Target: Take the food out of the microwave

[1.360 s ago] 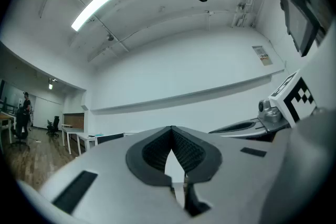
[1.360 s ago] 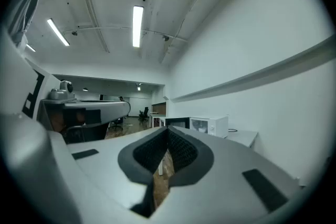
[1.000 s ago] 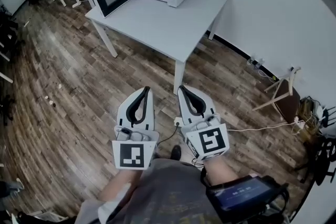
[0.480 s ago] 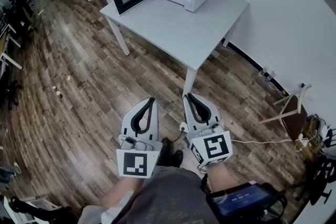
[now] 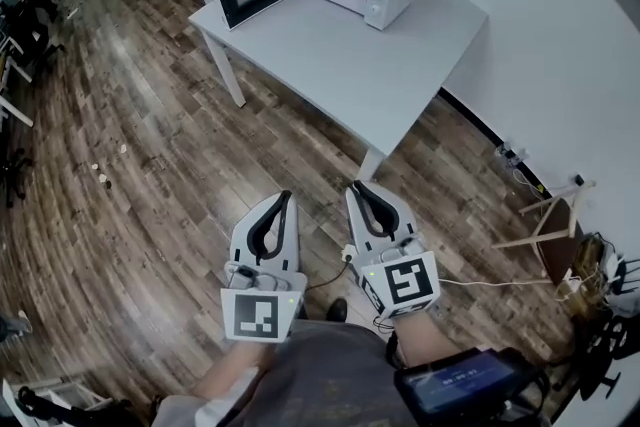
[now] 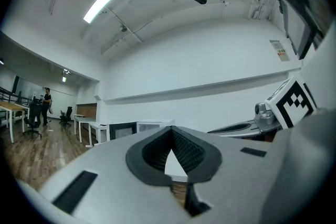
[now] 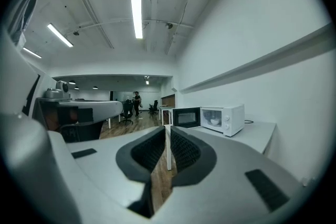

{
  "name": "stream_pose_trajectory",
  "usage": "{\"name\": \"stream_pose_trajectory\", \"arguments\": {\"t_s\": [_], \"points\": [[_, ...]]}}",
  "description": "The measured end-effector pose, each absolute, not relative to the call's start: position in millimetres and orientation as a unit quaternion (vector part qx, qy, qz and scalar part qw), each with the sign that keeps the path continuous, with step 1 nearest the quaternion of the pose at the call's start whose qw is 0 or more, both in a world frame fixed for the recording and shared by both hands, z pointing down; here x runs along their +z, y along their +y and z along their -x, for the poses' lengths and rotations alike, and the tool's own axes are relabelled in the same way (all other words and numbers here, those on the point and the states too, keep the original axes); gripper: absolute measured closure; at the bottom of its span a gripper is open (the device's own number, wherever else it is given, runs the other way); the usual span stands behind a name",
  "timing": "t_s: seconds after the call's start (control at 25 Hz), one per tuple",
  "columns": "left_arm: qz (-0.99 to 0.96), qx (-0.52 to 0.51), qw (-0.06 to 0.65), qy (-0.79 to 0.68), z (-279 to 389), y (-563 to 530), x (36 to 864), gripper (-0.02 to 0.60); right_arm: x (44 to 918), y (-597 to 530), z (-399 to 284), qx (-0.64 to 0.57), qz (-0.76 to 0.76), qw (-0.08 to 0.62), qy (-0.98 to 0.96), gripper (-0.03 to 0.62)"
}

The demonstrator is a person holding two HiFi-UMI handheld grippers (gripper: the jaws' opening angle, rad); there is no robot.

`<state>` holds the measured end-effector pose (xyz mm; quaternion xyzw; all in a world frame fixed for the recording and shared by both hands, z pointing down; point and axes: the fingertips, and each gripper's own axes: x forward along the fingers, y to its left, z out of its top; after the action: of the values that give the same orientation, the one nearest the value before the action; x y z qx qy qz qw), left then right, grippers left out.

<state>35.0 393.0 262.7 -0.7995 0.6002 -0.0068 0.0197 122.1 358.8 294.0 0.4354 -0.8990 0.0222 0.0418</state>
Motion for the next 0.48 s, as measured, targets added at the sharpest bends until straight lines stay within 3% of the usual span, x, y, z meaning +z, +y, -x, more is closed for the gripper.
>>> {"name": "stream_pose_trajectory", "arguments": {"t_s": [0.48], "points": [[0.835,-0.004,0.045,0.549,52.8,255.4,269.7,0.575,292.8,207.7,-18.8,0.006,-0.467,0.039,-0.883,0.557]]}}
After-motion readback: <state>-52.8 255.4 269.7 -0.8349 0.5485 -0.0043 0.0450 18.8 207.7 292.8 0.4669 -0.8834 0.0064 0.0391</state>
